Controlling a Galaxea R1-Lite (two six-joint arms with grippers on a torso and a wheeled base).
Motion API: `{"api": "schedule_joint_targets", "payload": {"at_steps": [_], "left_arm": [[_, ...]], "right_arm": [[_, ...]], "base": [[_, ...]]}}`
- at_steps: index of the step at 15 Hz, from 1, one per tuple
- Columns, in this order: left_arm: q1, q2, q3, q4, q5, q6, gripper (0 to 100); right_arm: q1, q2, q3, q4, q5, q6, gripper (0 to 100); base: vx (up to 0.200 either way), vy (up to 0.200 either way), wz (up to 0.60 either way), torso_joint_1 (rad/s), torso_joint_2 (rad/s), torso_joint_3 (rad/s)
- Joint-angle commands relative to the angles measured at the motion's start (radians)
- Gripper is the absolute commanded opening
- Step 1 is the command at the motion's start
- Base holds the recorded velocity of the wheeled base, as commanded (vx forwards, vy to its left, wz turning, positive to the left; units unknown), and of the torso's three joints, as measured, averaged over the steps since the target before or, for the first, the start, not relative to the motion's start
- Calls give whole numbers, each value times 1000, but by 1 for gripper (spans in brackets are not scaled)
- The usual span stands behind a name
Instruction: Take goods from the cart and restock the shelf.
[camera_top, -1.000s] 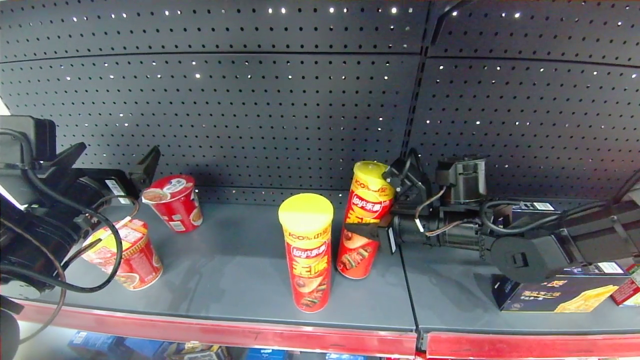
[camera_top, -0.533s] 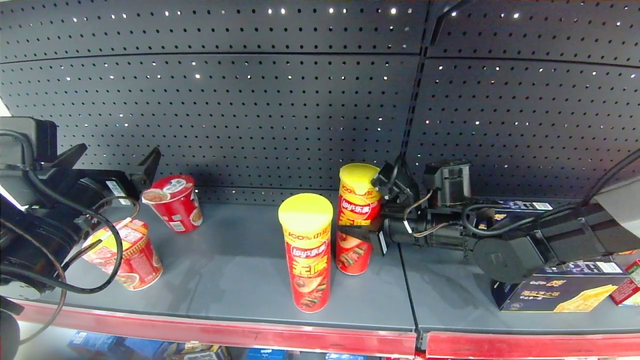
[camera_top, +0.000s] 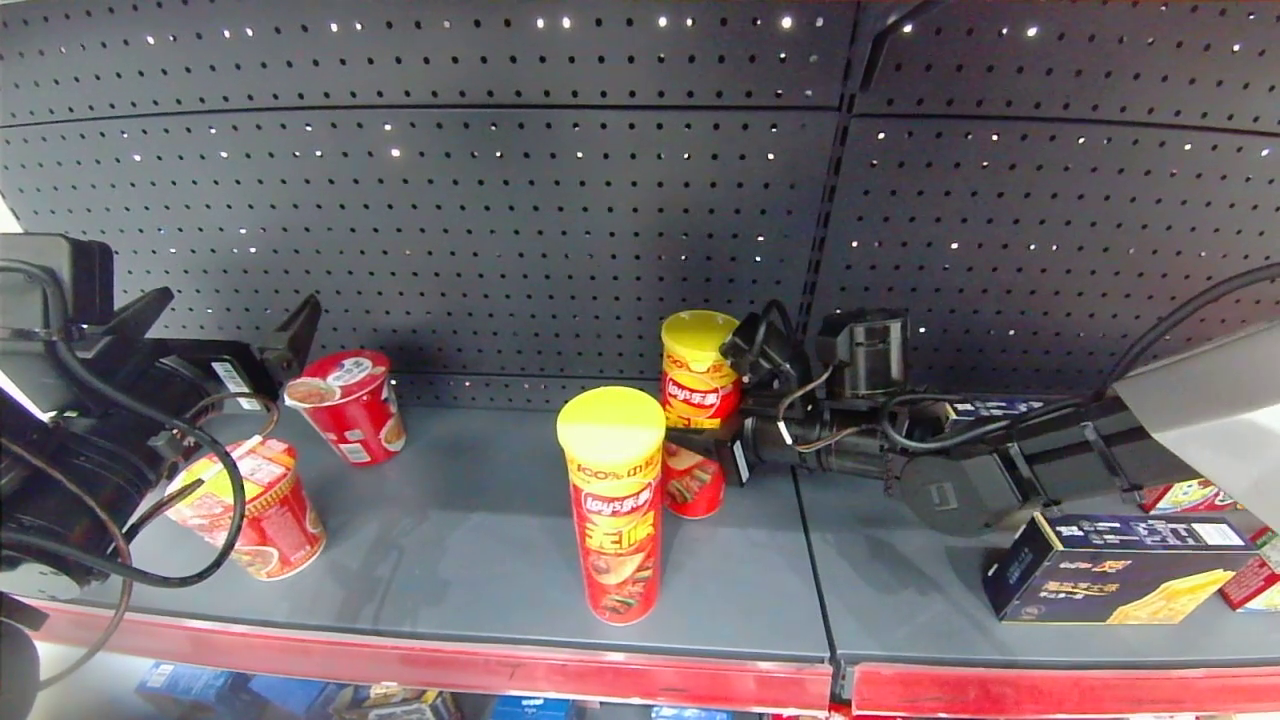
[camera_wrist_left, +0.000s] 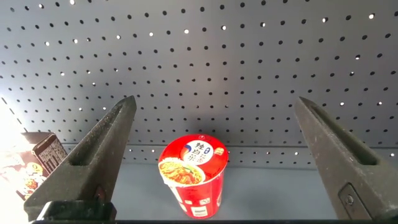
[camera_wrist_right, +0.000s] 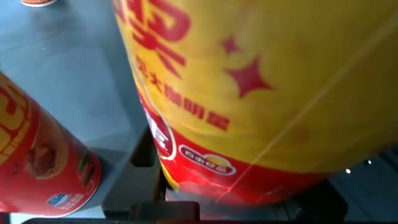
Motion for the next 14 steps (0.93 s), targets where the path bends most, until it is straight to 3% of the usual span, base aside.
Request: {"api": "schedule_joint_targets", "payload": {"at_steps": [1,12,13,14], "left_arm": [[0,0,1,0,0,-1,100],[0,0,1,-2,-1,-1,100],[0,0,1,-2,0,-1,100],[0,0,1,-2,0,-1,100]], "right_arm": [[3,13,-4,5,0,-1,0],[3,16,-12,-1,0,-16,0],[1,17,-13,-1,0,-22,100],[3,16,-13,1,0,-22,100]], "base": [[0,0,0,0,0,0],[0,0,0,0,0,0],[0,0,0,0,0,0],[0,0,0,0,0,0]]}}
